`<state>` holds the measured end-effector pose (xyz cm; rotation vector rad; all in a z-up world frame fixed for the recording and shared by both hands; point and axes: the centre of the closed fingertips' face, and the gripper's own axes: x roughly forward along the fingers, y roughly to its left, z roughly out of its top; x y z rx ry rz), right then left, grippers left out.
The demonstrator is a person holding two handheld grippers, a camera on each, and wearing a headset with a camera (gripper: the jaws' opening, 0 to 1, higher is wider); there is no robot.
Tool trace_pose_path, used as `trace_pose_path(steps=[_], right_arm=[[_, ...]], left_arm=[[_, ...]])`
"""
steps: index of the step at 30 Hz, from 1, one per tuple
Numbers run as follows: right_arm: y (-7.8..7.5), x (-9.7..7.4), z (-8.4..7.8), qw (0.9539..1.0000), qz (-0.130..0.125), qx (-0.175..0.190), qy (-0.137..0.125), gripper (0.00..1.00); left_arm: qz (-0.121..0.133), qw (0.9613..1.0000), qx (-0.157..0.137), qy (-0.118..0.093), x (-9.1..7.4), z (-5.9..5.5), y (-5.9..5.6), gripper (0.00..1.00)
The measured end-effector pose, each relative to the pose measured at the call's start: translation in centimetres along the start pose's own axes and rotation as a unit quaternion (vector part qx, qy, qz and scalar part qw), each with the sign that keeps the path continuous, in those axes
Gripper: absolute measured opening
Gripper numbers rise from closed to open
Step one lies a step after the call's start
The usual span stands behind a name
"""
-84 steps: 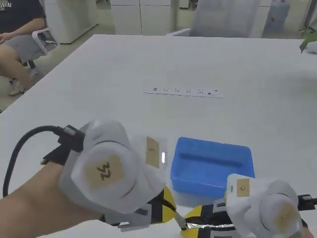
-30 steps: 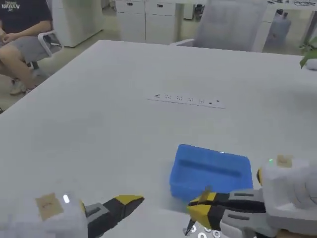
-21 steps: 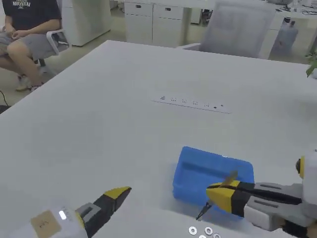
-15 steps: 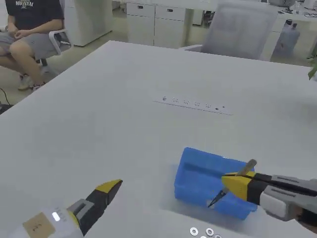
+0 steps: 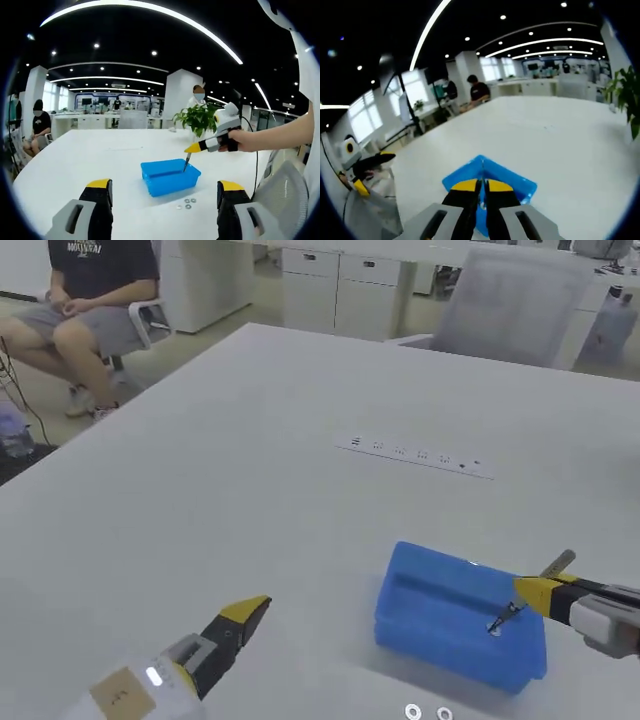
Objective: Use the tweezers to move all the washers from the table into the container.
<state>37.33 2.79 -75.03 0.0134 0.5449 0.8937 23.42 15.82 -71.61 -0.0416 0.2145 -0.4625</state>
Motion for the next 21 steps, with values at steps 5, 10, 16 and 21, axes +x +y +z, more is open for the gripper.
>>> trace_pose_path(steps=[5,10,16,21], right_arm=[[-1.5,1.1,-0.8,0.9995,-0.02,-0.018,0.019,0.01],[-2.6,1.9,-1.8,0.9984,-0.032,-0.028,0.037,0.01],[-2.9,1.9,-2.3,0.9979,-0.032,-0.034,0.046,0.02],[-2.6,1.5,-2.0,0.9976,-0.032,-0.048,0.038,0.02]], left_arm=[[0.008,1.0,0.003,0.0,-0.1,0.0,0.4,0.84],[0.006,0.9999,0.007,0.011,0.0,-0.5,0.3,0.83],[0.006,0.9998,0.01,0.016,0.0,-0.7,0.3,0.82],[0.004,0.9998,0.01,0.019,0.0,-0.8,0.2,0.81]])
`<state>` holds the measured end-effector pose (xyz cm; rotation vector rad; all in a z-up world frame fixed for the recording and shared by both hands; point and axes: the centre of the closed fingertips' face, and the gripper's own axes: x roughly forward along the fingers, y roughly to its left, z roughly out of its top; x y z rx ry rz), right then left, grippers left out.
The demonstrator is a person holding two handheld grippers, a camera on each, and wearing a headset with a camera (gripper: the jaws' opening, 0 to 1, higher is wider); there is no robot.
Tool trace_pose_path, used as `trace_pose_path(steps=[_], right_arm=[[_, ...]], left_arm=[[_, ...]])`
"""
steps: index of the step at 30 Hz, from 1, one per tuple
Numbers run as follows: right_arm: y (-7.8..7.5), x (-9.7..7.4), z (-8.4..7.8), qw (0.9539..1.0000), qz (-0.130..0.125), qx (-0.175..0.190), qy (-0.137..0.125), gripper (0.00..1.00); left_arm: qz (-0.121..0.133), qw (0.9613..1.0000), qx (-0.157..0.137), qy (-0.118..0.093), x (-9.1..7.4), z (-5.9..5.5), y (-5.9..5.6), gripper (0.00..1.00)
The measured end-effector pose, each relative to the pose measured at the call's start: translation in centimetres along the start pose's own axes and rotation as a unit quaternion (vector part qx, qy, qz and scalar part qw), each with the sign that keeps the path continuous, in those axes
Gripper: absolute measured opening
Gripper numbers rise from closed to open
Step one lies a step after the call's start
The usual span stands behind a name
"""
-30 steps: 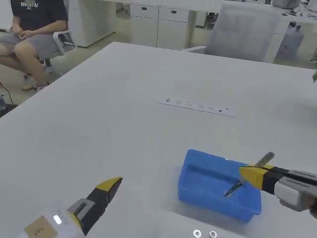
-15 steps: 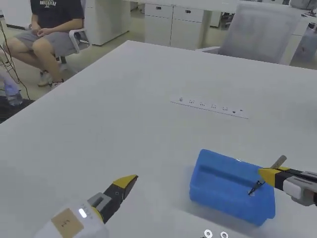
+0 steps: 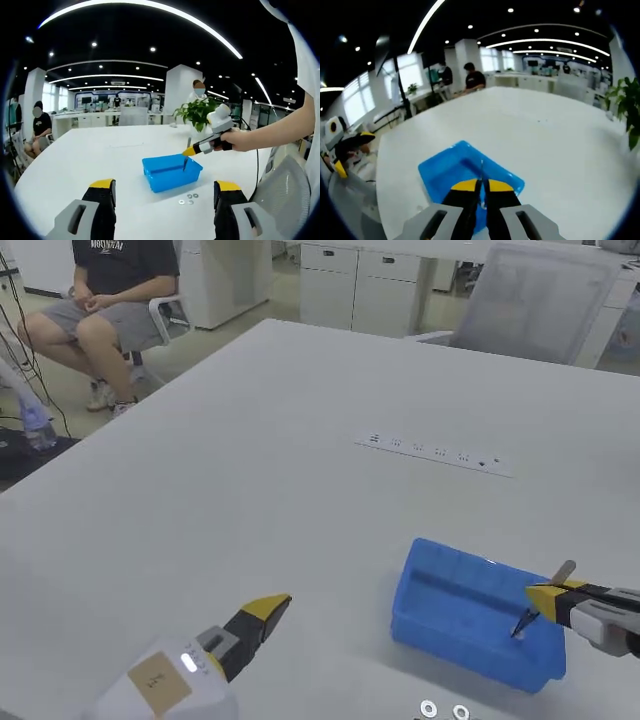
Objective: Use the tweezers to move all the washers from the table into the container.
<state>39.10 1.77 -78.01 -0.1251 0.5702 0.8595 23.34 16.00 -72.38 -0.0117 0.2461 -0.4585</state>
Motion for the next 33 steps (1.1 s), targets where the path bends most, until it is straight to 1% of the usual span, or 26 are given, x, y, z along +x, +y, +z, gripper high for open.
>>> trace_pose_path(steps=[2,6,9,12,13,15,16,17,18,20,21,23,24,25,28,31,33], right_arm=[[0.2,-0.3,0.4,0.9999,-0.002,-0.009,-0.005,0.02],[0.3,-0.6,0.2,0.9998,-0.005,-0.017,-0.004,0.02],[0.0,-0.9,0.1,0.9999,-0.01,-0.006,-0.012,0.02],[0.5,-1.5,0.8,0.9995,-0.005,0.008,-0.032,0.02],[0.8,-1.7,1.1,0.9992,-0.002,0.008,-0.038,0.02],[1.9,-2.4,1.9,0.9984,0.012,0.012,-0.054,0.02],[2.7,-2.8,2.6,0.9972,0.024,0.017,-0.068,0.02],[3.2,-3.1,2.8,0.9965,0.031,0.021,-0.074,0.02],[4.1,-3.5,3.1,0.9953,0.042,0.028,-0.083,0.02],[5.3,-4.0,3.5,0.993,0.057,0.035,-0.097,0.02],[6.0,-4.3,3.5,0.9922,0.065,0.037,-0.1,0.02],[7.2,-4.5,3.0,0.9916,0.077,0.04,-0.096,0.02],[7.4,-4.4,2.8,0.9915,0.08,0.04,-0.095,0.02],[8.1,-4.3,2.2,0.9915,0.087,0.038,-0.088,0.02],[8.7,-3.7,0.5,0.992,0.095,0.042,-0.071,0.02],[9.3,-2.8,-1.5,0.9928,0.101,0.044,-0.047,0.02],[9.4,-2.3,-2.3,0.9931,0.103,0.042,-0.037,0.02]], left_arm=[[0.0,1.0,0.0,-0.001,0.0,0.0,0.0,0.81],[0.0,1.0,-0.002,0.0,0.0,0.0,0.0,0.81],[-0.003,1.0,-0.003,0.0,0.0,0.0,-0.1,0.81],[-0.003,1.0,-0.002,0.004,0.0,-0.2,-0.1,0.81],[-0.002,1.0,0.0,0.004,0.0,-0.2,-0.1,0.8],[-0.001,1.0,-0.001,0.007,0.0,-0.3,0.0,0.8],[-0.001,1.0,0.0,0.002,0.0,-0.1,0.0,0.8],[-0.002,1.0,-0.002,-0.002,0.0,0.1,-0.1,0.8],[-0.003,1.0,-0.004,-0.004,0.0,0.1,-0.1,0.8],[-0.003,1.0,-0.004,-0.001,0.0,0.0,-0.1,0.8],[-0.002,1.0,-0.003,0.004,0.0,-0.1,-0.1,0.8],[-0.004,1.0,-0.002,0.002,0.0,-0.1,-0.2,0.8],[-0.004,1.0,-0.001,0.002,0.0,0.0,-0.2,0.79],[-0.004,1.0,0.0,0.003,0.0,-0.1,-0.2,0.79],[-0.006,1.0,-0.001,0.004,0.1,-0.1,-0.2,0.79],[-0.008,1.0,0.0,0.006,0.1,-0.2,-0.3,0.79],[-0.007,0.9999,0.002,0.008,0.1,-0.2,-0.3,0.79]])
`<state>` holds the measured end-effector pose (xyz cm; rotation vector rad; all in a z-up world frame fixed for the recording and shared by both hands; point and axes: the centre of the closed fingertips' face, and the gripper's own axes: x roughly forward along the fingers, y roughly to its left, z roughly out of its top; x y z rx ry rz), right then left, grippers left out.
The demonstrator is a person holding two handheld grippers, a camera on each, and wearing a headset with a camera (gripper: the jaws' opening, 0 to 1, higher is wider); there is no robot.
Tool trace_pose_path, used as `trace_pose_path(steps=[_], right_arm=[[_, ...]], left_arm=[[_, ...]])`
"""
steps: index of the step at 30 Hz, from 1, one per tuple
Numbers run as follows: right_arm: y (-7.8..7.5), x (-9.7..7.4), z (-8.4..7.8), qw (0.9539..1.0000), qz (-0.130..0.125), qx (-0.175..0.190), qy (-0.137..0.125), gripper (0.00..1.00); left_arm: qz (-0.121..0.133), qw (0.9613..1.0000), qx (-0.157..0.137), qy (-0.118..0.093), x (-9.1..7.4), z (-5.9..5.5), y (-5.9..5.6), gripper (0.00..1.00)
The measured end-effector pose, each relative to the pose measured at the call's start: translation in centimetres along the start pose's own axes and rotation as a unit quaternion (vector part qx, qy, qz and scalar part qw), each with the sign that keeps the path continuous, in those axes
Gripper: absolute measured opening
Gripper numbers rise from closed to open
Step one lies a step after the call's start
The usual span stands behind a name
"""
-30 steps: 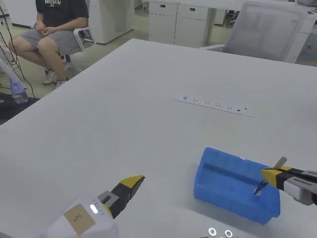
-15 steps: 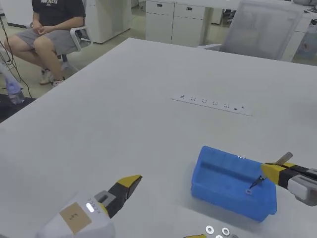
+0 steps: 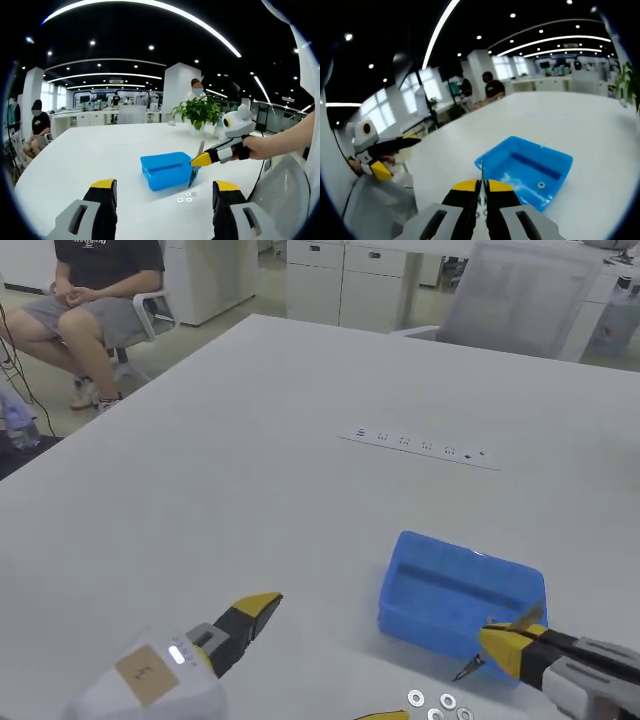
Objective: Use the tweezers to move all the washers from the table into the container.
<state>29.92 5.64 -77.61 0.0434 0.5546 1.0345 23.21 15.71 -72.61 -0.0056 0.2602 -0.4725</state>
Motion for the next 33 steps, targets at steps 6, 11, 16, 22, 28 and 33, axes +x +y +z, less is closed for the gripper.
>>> trace_pose_path(steps=[6,11,16,22,28,33], right_arm=[[-0.7,1.0,-1.7,0.9995,0.011,-0.002,0.029,0.02],[-0.2,1.1,-2.1,0.9986,0.016,-0.027,0.043,0.02],[0.4,1.1,-1.8,0.9951,0.018,-0.086,0.046,0.02],[0.7,1.4,-2.3,0.993,0.027,-0.101,0.055,0.02],[1.3,1.4,-2.7,0.9831,0.035,-0.163,0.075,0.02],[1.7,1.7,-2.9,0.973,0.039,-0.208,0.092,0.02]], left_arm=[[0.002,1.0,0.0,-0.001,0.0,0.0,0.1,0.79],[0.002,1.0,0.001,0.0,0.0,0.0,0.1,0.79],[0.002,1.0,0.002,0.0,-0.1,-0.1,0.2,0.79],[-0.002,1.0,0.004,0.004,0.0,-0.2,0.1,0.79],[-0.003,0.9999,0.007,0.008,0.0,-0.3,0.0,0.78],[-0.006,0.9999,0.009,0.01,0.0,-0.4,-0.2,0.78]])
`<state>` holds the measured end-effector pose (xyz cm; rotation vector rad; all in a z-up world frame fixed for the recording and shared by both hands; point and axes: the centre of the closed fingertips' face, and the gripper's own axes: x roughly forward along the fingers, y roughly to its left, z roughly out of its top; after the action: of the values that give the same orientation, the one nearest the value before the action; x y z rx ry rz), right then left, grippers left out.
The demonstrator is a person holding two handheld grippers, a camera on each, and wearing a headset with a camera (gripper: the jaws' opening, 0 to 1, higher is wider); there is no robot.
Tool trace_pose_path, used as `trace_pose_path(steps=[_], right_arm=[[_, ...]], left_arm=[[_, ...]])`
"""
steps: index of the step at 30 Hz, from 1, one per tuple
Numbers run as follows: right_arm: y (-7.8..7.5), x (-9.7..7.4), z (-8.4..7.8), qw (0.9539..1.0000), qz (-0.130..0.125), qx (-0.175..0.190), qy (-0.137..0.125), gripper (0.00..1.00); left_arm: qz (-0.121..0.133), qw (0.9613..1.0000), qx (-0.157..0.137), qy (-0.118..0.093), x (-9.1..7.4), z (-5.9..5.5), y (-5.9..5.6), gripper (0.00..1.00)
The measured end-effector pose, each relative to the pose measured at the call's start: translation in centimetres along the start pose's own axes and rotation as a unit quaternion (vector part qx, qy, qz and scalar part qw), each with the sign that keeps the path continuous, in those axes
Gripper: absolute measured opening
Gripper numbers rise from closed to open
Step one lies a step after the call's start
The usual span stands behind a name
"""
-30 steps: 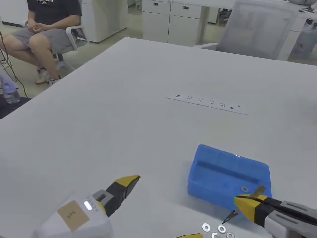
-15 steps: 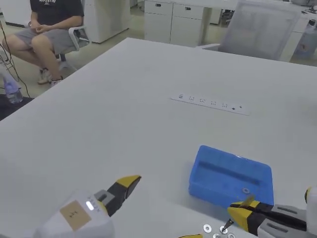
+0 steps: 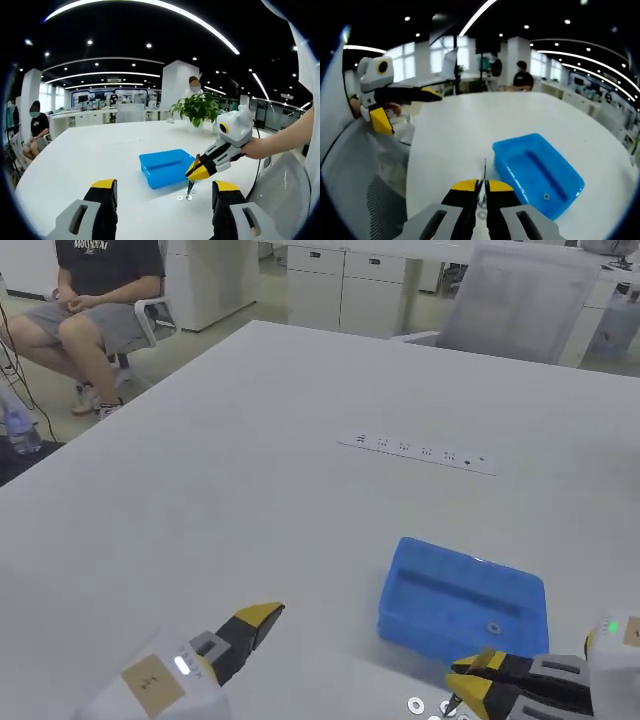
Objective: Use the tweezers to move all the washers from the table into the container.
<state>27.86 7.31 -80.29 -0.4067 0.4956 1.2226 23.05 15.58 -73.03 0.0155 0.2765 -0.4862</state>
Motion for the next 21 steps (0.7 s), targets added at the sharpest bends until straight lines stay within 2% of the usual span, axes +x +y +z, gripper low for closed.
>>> trace_pose_path(steps=[4,5,6,9,13,19,21], right_arm=[[-0.1,0.3,0.2,0.9999,0.004,-0.008,0.007,0.02],[-0.2,0.3,0.2,0.9999,0.005,0.001,0.009,0.01],[-0.3,0.4,0.3,0.9996,0.005,0.027,0.006,0.01],[-0.8,0.1,0.3,0.9986,0.002,0.052,0.003,0.01],[-1.4,-0.9,1.9,0.9939,0.005,0.104,-0.037,0.01],[-3.5,-3.0,4.5,0.9852,-0.003,0.145,-0.091,0.01],[-4.3,-3.6,5.2,0.9836,-0.011,0.148,-0.102,0.01]], left_arm=[[0.0,1.0,0.0,0.001,0.0,-0.1,0.0,0.78],[0.0,1.0,0.0,0.001,0.0,0.0,0.0,0.78],[0.0,1.0,0.0,0.0,0.0,0.0,0.0,0.78],[0.001,1.0,0.0,0.0,0.0,0.0,0.0,0.78],[0.004,1.0,-0.003,-0.002,-0.1,0.1,0.1,0.78],[0.002,1.0,-0.001,-0.002,-0.1,0.1,0.0,0.78],[0.002,1.0,-0.001,-0.002,-0.1,0.1,0.1,0.77]])
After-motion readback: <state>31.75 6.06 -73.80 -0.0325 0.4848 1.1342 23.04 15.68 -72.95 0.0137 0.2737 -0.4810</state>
